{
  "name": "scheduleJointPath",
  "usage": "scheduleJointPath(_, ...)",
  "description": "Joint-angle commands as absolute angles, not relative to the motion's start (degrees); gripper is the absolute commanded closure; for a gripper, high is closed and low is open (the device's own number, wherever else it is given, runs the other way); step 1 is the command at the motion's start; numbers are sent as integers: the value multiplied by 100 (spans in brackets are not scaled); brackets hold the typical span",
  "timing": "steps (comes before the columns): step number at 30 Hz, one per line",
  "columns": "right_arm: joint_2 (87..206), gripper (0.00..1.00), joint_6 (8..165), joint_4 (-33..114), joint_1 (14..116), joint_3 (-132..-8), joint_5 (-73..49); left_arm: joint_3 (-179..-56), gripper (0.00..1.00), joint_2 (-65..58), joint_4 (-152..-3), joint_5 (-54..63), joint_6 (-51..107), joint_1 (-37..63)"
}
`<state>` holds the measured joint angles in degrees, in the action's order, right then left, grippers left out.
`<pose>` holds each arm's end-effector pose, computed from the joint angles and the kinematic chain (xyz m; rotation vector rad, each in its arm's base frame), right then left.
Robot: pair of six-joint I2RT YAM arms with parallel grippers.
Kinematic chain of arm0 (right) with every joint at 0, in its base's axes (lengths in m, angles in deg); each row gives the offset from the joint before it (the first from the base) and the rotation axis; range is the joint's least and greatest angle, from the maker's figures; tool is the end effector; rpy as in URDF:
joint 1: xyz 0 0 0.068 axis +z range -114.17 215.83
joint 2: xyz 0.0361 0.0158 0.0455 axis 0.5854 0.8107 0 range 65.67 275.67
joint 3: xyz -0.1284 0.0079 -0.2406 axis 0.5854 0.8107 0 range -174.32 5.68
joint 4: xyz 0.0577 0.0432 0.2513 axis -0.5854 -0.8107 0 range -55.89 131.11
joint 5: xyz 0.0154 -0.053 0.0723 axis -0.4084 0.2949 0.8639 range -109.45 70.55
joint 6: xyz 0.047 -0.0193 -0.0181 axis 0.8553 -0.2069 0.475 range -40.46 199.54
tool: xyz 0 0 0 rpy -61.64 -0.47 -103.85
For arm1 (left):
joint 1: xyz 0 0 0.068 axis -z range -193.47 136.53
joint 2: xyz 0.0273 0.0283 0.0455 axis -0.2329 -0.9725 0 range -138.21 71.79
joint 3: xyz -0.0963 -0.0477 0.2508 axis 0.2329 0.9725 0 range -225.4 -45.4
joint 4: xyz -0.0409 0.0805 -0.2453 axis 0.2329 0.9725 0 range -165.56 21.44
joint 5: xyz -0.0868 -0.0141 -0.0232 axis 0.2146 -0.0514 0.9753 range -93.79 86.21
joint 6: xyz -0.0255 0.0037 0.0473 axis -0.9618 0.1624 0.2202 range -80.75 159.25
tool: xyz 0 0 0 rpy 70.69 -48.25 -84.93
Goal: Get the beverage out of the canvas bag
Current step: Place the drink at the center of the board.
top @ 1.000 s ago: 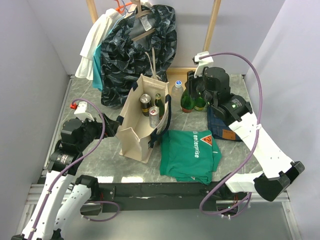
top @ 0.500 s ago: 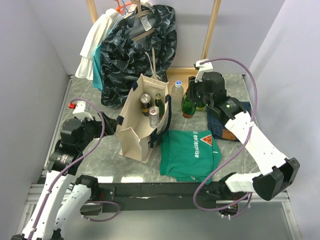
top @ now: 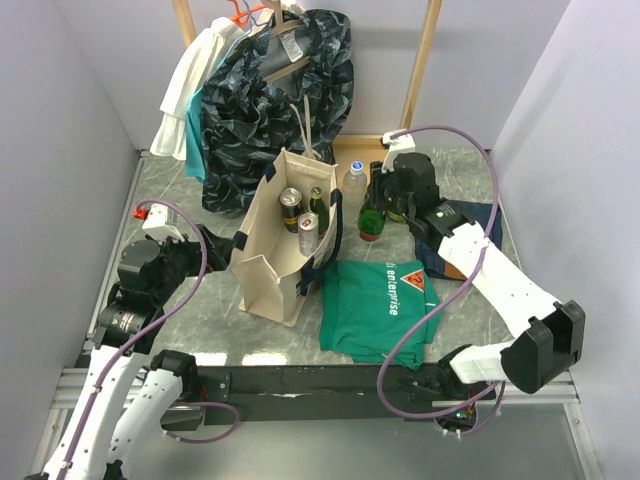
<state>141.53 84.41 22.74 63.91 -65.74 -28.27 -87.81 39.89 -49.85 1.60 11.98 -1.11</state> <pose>0.2717 0.1388 0.3681 -0.2972 1.9480 0.2252 0.1275 -0.0314 0.3281 -0.1761 1.8648 -0.5681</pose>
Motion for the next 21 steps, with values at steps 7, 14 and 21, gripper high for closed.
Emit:
scheduleJointPath(7, 14152, 100, 8438, 4137, 6352, -6314, -3000, -8873, 4, 3988, -5210, 52, 1209, -108)
scheduleJointPath(14, 14311, 100, 8394, 4813, 6352, -6017, -3070, -8882, 4, 3971, -5201, 43, 1192, -108)
scheduleJointPath(21, 14434, 100, 8587, 5385, 6361, -5752, -3017, -8882, 4, 3988, -5201, 34, 1200, -108)
